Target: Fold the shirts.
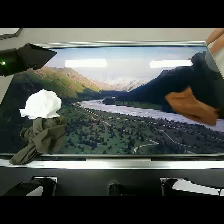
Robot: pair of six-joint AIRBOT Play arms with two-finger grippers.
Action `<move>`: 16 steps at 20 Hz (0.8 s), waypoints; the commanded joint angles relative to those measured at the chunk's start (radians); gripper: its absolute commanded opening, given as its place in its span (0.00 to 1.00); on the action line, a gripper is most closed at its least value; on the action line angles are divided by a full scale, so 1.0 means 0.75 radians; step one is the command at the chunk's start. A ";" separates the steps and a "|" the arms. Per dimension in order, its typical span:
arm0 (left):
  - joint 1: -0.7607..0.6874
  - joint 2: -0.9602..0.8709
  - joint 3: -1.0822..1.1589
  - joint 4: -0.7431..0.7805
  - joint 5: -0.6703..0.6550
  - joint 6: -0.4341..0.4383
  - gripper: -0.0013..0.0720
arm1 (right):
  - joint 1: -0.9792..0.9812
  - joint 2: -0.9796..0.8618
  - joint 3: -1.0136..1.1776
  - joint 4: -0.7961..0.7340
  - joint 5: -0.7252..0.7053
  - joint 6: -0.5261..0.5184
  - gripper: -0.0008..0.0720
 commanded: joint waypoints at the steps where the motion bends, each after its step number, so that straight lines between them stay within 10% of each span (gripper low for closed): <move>1: 0.001 0.001 0.000 0.000 0.000 -0.001 0.05 | -0.161 0.031 -0.160 -0.329 0.112 0.086 0.06; 16: 0.000 0.001 0.000 -0.001 -0.015 -0.001 0.05 | -0.174 0.148 -0.711 -0.530 -0.093 0.276 0.06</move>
